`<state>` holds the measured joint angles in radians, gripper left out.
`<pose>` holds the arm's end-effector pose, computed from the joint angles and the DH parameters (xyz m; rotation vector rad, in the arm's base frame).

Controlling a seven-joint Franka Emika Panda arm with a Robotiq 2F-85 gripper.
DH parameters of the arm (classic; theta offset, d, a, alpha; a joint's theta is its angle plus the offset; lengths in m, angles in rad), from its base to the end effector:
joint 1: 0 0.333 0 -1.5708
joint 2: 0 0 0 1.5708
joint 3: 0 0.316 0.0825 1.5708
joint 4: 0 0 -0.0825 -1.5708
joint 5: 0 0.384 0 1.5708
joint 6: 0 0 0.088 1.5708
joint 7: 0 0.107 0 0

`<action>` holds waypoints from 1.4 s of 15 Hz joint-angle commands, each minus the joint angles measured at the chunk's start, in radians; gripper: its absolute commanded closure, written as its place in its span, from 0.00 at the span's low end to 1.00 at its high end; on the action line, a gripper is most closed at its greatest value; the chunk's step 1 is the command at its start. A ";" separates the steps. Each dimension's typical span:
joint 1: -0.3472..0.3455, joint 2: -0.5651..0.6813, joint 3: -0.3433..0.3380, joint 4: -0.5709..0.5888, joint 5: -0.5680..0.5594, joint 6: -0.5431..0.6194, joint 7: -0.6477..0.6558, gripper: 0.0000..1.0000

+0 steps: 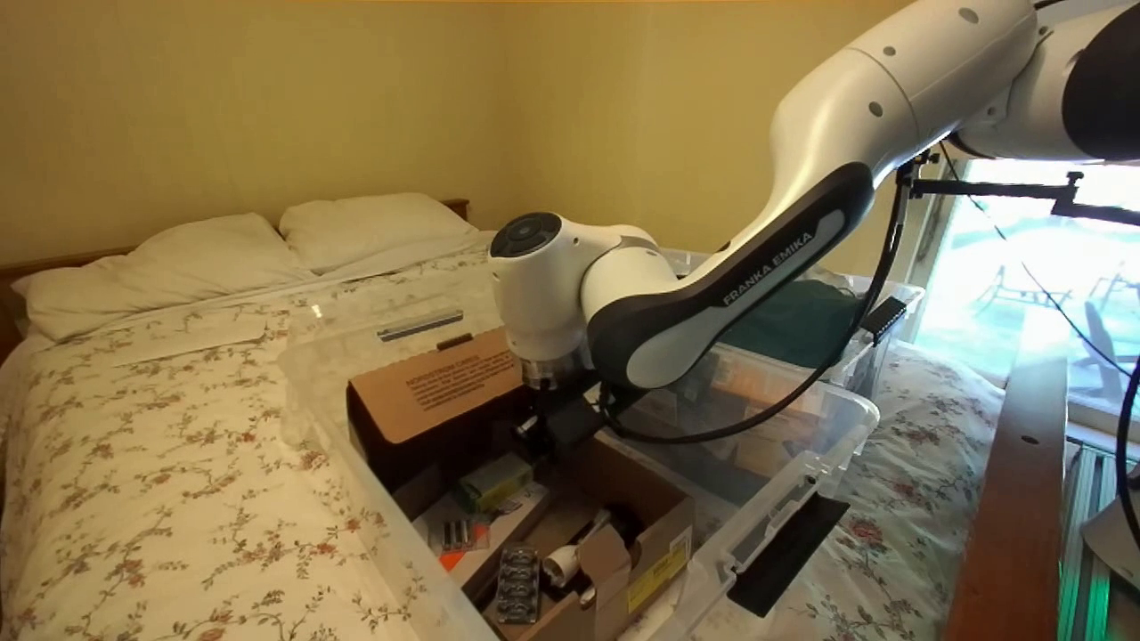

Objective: Remove the clear cup from the brown box and put it in the container on the right.

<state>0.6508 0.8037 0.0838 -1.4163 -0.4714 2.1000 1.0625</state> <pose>0.5548 0.4567 0.2141 2.8335 -0.1221 0.2703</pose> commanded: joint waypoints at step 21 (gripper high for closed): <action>0.032 -0.310 -0.006 -0.056 0.015 -0.313 0.082 1.00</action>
<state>0.6795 0.5861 0.0796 -1.4059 -0.4616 1.8824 1.1504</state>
